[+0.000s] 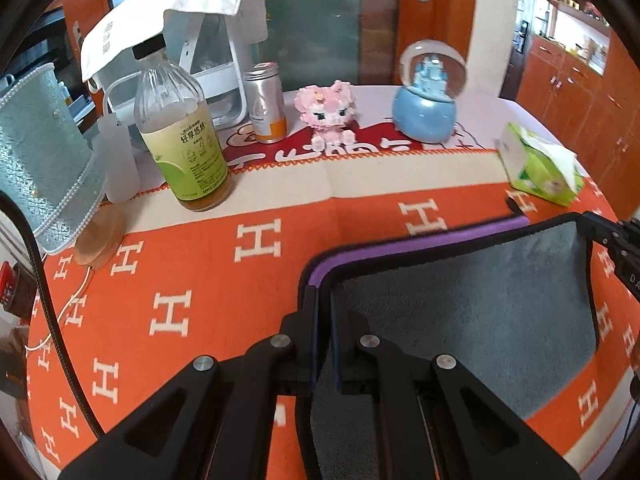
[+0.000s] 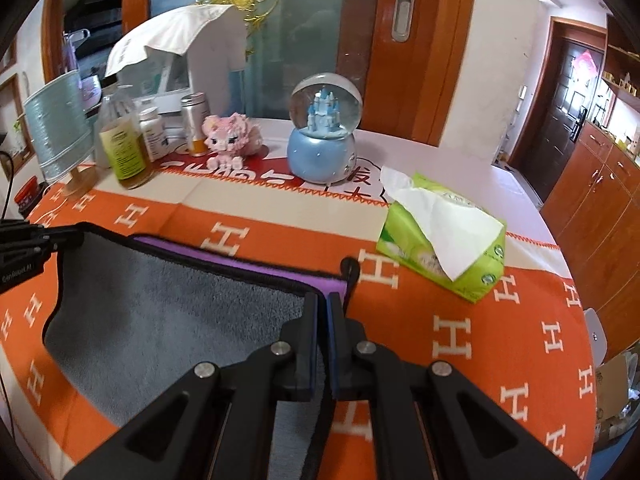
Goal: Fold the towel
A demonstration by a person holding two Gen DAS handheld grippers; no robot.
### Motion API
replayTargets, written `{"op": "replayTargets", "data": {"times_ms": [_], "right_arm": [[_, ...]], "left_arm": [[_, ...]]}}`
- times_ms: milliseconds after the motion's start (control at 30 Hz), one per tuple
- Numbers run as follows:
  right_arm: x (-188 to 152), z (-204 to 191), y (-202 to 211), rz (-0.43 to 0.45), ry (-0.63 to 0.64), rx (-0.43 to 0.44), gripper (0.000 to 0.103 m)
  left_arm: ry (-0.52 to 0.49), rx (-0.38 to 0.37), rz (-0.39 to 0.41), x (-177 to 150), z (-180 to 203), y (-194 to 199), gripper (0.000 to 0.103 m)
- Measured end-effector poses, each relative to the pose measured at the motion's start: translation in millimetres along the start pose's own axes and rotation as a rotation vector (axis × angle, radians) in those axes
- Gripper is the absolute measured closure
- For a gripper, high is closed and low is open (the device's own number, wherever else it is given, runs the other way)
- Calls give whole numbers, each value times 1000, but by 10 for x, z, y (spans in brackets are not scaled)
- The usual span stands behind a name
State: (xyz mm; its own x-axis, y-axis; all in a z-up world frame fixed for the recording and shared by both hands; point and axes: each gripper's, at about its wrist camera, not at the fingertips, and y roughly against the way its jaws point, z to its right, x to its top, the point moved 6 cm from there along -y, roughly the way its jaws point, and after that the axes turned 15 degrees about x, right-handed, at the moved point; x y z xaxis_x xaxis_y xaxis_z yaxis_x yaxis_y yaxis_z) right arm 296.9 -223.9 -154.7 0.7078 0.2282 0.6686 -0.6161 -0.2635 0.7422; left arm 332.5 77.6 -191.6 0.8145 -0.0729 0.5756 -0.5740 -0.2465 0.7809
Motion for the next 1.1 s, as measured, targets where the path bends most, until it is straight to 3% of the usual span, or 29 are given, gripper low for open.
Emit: {"op": "replayTargets", "data": {"times_ms": [567, 633, 667, 800, 867, 967, 1100], "right_arm": [[-25, 155, -610, -52, -24, -73, 98], [-38, 153, -649, -49, -22, -83, 98], [-42, 154, -652, -46, -21, -89, 95], [-28, 150, -618, -51, -42, -94, 92], [9, 153, -537, -31, -51, -95, 87], [78, 157, -415, -14, -71, -76, 72], [155, 135, -273, -6, -77, -76, 65]], "left_arm": [[82, 68, -40, 84, 171, -525, 100], [100, 79, -52, 87, 162, -554, 96], [110, 79, -62, 90, 156, -566, 91], [175, 85, -82, 99, 59, -555, 31], [192, 93, -66, 104, 5, -487, 16], [191, 109, -44, 118, -36, -381, 13], [183, 109, -29, 124, -67, -225, 13]]}}
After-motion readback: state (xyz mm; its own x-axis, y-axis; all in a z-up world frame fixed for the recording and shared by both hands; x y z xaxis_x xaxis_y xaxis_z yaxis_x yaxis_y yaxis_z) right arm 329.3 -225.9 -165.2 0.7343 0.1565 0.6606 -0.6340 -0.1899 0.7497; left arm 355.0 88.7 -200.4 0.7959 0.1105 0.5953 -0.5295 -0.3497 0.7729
